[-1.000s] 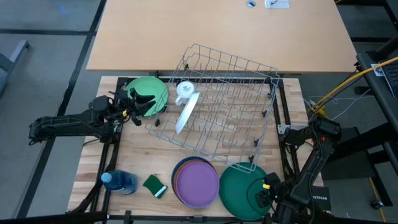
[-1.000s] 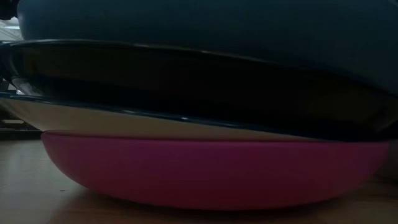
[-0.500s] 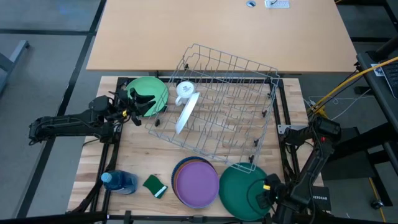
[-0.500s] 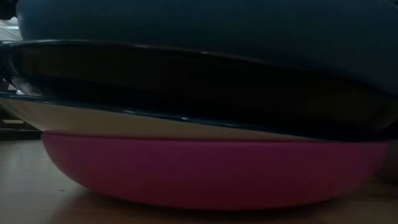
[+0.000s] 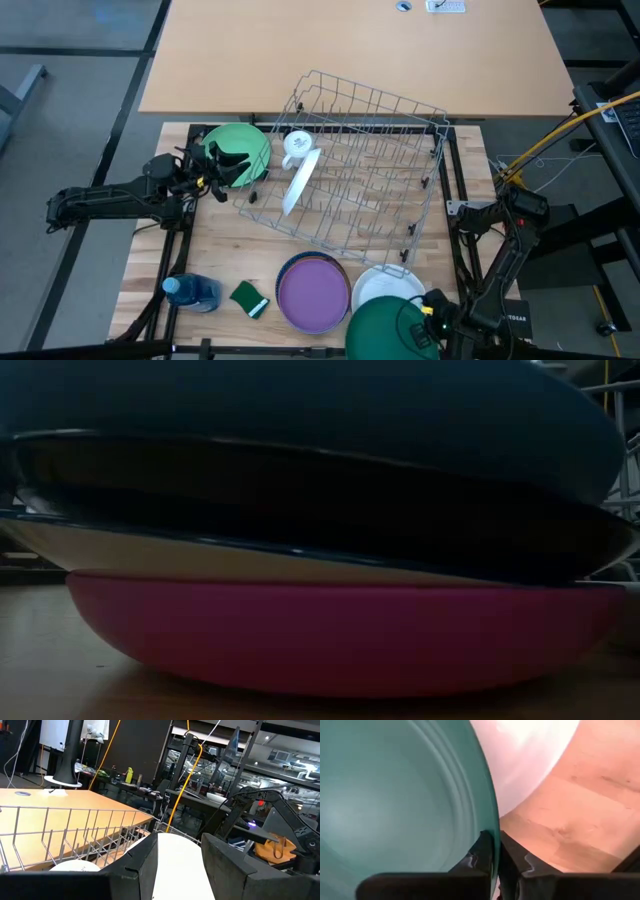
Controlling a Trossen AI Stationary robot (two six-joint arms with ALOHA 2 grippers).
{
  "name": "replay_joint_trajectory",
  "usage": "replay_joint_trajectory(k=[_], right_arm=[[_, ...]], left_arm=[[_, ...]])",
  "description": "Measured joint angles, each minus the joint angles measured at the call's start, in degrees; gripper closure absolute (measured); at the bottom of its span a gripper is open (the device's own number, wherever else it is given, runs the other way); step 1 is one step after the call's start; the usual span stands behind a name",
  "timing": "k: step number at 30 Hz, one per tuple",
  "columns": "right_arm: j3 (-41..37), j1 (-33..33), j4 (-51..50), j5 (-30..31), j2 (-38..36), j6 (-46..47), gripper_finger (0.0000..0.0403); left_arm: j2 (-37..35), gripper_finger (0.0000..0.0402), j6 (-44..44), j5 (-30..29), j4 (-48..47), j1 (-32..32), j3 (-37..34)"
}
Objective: Sort dishes
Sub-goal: Put the dark green plate in the dish rack
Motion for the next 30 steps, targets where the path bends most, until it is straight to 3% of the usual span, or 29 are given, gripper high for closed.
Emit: replay_joint_trajectory(k=[15,30], right_arm=[[0.87,-0.74,4.39,-0.11,0.29,0.07,0.0390],[8.16,-0.74,1.61,1.93,0.34,-0.17,0.0391]], left_arm=[[-0.04,0.0260,0.00,0.00,0.00,0.00,0.00],[0.02,0.0260,-0.28,0.01,0.01,0.00,0.00]])
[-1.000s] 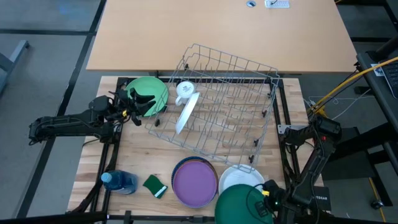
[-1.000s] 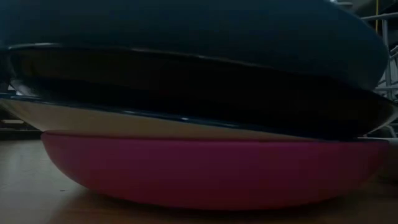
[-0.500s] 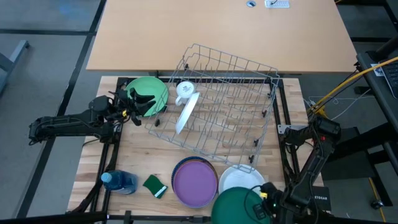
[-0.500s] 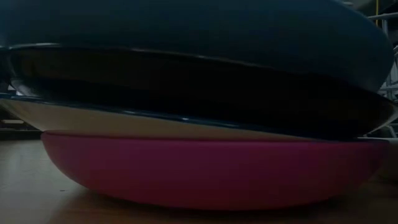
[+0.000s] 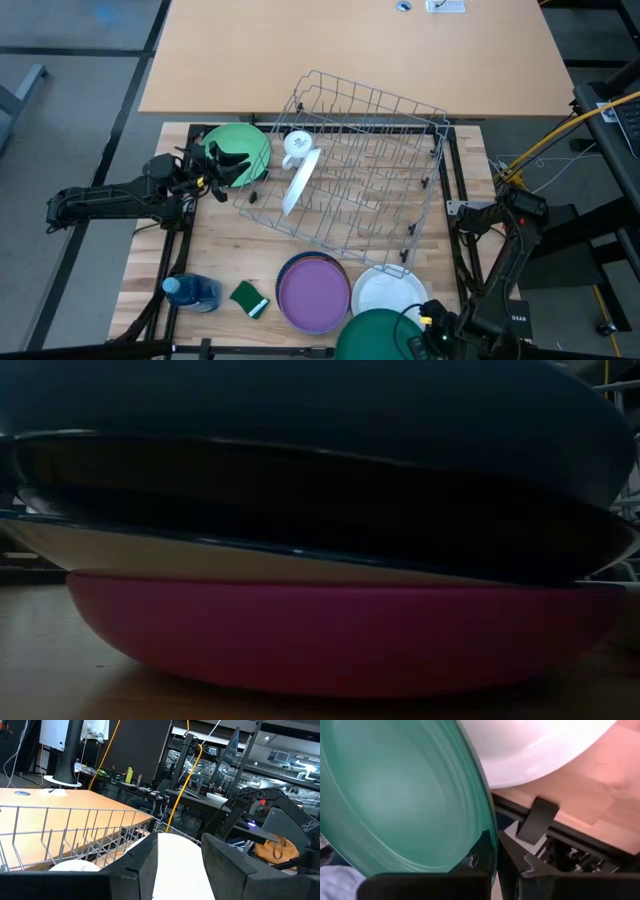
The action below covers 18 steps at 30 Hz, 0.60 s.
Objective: Sort dishes
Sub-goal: Put the dark green plate in the dish rack
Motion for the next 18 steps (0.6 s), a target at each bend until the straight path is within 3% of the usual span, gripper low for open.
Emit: replay_joint_trajectory(k=[5,14,18], right_arm=[[2.99,0.00,0.02,1.85,0.00,-0.04,0.0391],[10.60,0.00,-0.06,14.54,0.00,-0.34,0.0391],[13.54,-0.38,0.08,22.49,-0.02,-1.31,0.0391]], left_arm=[[0.00,0.0260,-0.04,-0.01,0.12,0.00,0.00],[0.00,0.0260,1.06,0.34,1.22,0.00,0.00],[-0.01,0.0260,3.45,8.55,6.79,0.00,0.00]])
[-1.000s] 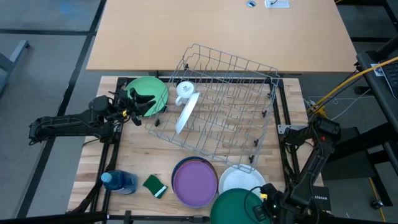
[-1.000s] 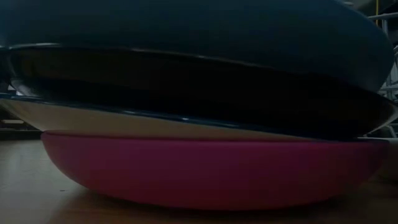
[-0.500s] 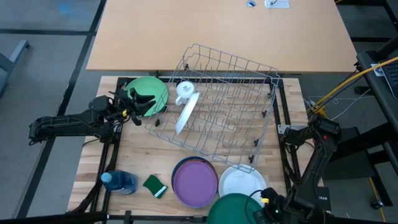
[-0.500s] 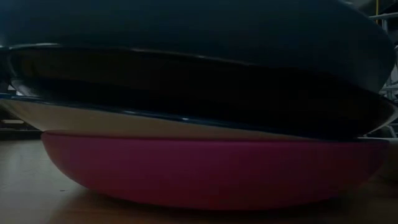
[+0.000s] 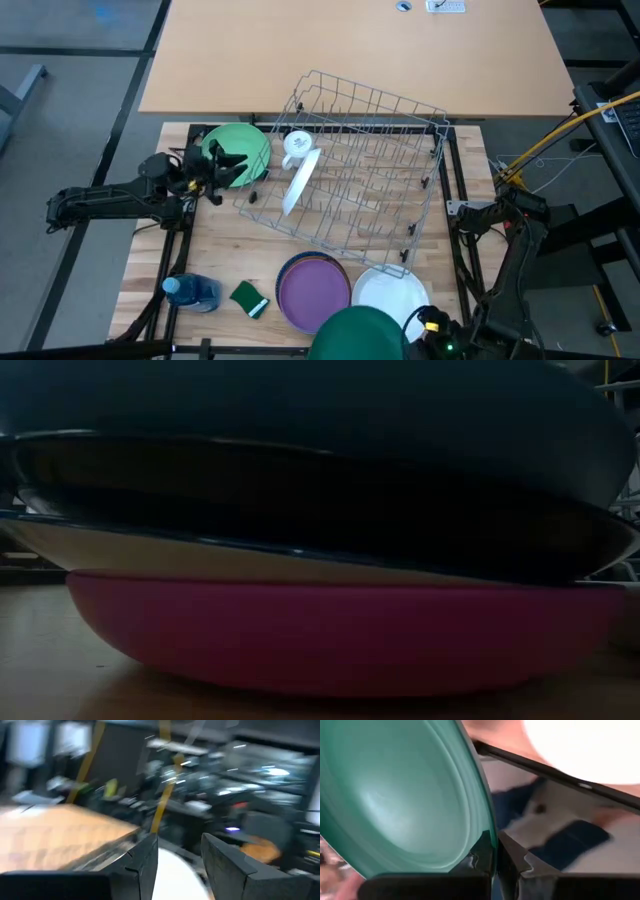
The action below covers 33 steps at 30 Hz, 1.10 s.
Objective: Sort dishes
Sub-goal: Put the dark green plate in the dish rack
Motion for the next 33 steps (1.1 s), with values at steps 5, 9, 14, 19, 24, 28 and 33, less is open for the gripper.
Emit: replay_joint_trajectory(k=[5,9,14,19,24,28,33], right_arm=[[1.27,-1.59,-0.71,8.78,-0.01,-0.24,0.0391],[1.29,-3.79,-1.67,14.85,-0.02,-0.24,0.0391],[1.29,-7.49,-1.63,24.90,-0.02,-2.03,0.0391],[1.29,-11.60,-1.86,26.94,-0.09,-11.91,0.0391],[1.25,-15.37,-4.33,27.19,-0.65,-24.50,0.0391],[1.25,-17.83,-6.32,29.20,-2.91,-35.04,0.0391],[1.22,-20.58,-8.84,33.02,-7.20,-50.41,0.0391]], left_arm=[[-0.01,0.0260,3.83,17.25,11.78,-0.02,0.00],[-0.09,0.0260,7.36,24.57,17.13,-0.02,0.02],[-0.01,0.0260,7.05,26.14,17.69,-0.53,0.02],[-0.01,0.0260,7.60,26.16,17.65,-1.60,0.02],[-0.01,0.0260,7.43,26.16,17.66,-1.88,0.02],[-0.01,0.0260,6.52,26.16,17.68,-1.88,0.02],[-0.01,0.0260,7.38,26.16,17.68,-1.88,0.02]])
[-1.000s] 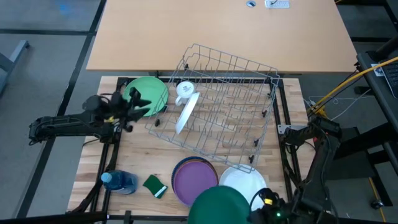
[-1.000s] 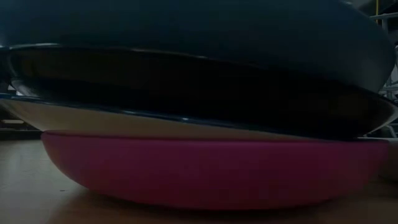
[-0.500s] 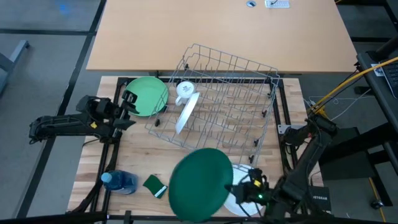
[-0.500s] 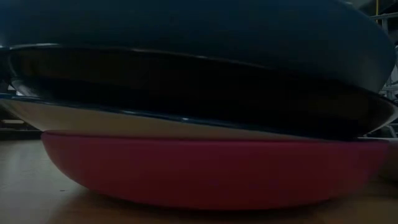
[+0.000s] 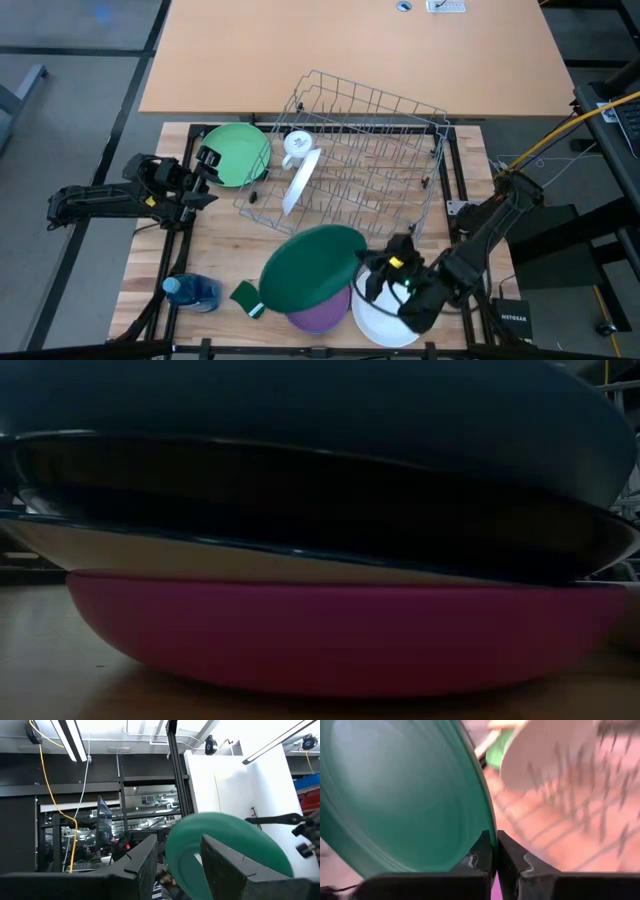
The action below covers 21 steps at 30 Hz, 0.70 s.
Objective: Sort dishes
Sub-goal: Put the dark green plate in the dish rack
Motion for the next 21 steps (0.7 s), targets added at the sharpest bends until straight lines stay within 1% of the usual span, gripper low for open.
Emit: replay_joint_trajectory(k=[5,9,12,14,16,19,21], right_arm=[[0.02,-3.12,-0.08,7.42,-4.60,-19.42,0.0391],[0.02,-5.82,-0.06,15.09,-7.57,-37.35,0.0391],[0.02,-8.14,-0.02,17.97,-9.89,-47.64,0.0391],[0.02,-9.78,-0.04,17.60,-11.67,-52.73,0.0391],[0.02,-11.16,0.24,15.97,-13.38,-56.70,0.0391],[0.02,-13.00,2.14,10.75,-15.80,-62.95,0.0391],[0.00,-14.04,4.96,5.57,-17.44,-68.68,0.0391]], left_arm=[[0.00,0.0260,1.80,-0.37,0.02,0.00,0.00],[0.00,0.0260,4.82,-0.54,0.00,0.00,0.00],[0.00,0.0260,7.56,-1.58,0.03,0.00,0.00],[0.00,0.0260,8.63,-2.54,0.00,0.00,0.00],[0.00,0.0260,9.73,-3.08,0.02,0.00,0.00],[0.00,0.0260,11.01,-3.11,0.00,0.00,0.00],[0.00,0.0260,11.77,-3.13,0.00,0.00,0.00]])
